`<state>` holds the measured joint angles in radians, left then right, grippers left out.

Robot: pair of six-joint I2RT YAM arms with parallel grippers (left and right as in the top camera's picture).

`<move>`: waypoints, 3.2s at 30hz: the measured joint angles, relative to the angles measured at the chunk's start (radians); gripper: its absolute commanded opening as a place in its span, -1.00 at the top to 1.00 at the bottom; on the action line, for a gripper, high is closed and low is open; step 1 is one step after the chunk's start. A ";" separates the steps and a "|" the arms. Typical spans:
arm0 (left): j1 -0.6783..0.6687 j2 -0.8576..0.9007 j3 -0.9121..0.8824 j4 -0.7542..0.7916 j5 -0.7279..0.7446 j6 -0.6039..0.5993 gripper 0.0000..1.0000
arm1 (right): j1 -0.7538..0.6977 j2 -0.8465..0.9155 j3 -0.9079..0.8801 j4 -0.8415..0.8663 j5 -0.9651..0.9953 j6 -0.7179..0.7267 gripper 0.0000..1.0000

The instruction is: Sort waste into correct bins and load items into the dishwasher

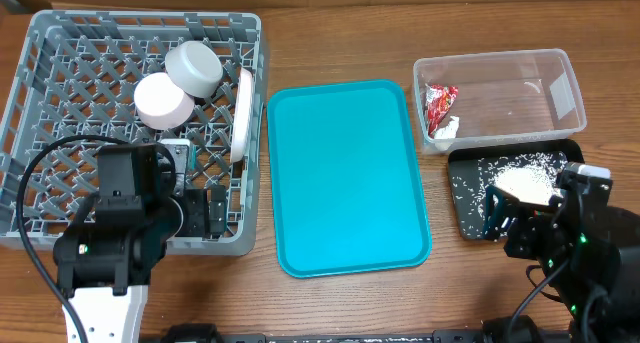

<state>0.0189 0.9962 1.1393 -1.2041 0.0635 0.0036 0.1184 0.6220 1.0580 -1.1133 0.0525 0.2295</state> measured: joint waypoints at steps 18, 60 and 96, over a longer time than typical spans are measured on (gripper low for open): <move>0.000 0.184 -0.002 0.000 0.000 0.000 -0.99 | 0.000 -0.454 -0.612 0.756 0.007 -0.077 -1.00; 0.000 0.400 -0.002 0.005 0.000 0.000 -1.00 | -0.072 -0.607 -1.040 1.023 -0.097 -0.230 -1.00; 0.000 0.400 -0.002 0.005 0.000 0.000 -1.00 | -0.072 -0.607 -1.040 1.024 -0.097 -0.230 -1.00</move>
<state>0.0189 1.3964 1.1374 -1.1995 0.0631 0.0036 0.0460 0.0147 0.0181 -0.0895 -0.0441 -0.0006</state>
